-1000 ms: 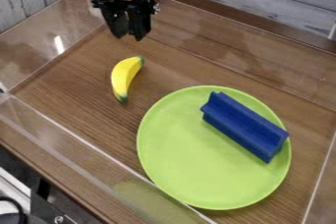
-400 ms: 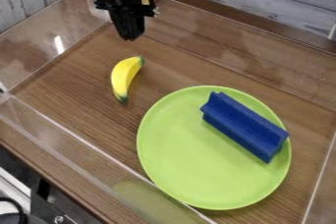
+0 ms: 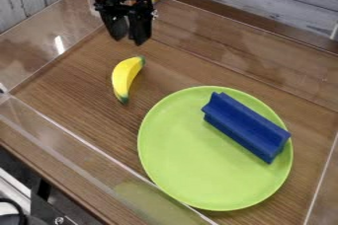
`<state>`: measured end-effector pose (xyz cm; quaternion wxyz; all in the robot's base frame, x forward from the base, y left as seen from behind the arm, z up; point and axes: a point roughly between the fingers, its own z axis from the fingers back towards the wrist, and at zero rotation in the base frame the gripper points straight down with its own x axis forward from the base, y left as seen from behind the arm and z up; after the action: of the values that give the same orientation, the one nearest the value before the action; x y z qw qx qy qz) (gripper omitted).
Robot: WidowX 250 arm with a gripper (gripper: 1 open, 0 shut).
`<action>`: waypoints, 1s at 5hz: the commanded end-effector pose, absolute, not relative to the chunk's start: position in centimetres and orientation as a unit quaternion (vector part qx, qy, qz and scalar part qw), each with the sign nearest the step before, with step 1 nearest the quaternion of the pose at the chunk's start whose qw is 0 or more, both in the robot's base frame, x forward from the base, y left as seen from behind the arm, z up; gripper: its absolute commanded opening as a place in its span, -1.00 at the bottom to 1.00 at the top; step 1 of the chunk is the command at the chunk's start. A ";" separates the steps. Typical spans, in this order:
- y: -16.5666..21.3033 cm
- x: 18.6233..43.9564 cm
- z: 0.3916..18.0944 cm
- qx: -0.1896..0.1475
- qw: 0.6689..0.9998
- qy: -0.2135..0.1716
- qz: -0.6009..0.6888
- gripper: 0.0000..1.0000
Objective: Remove the banana from inside the green plate and put it on the table
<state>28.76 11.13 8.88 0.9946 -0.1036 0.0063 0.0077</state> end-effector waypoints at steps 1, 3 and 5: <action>11.6 28.7 10.5 -0.092 0.996 -0.021 0.006 1.00; 10.9 28.0 11.9 -0.101 0.994 -0.030 0.004 1.00; 10.5 27.7 12.8 -0.110 0.993 -0.035 0.003 1.00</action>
<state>27.51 9.98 11.53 0.9925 -0.1211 -0.0131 0.0013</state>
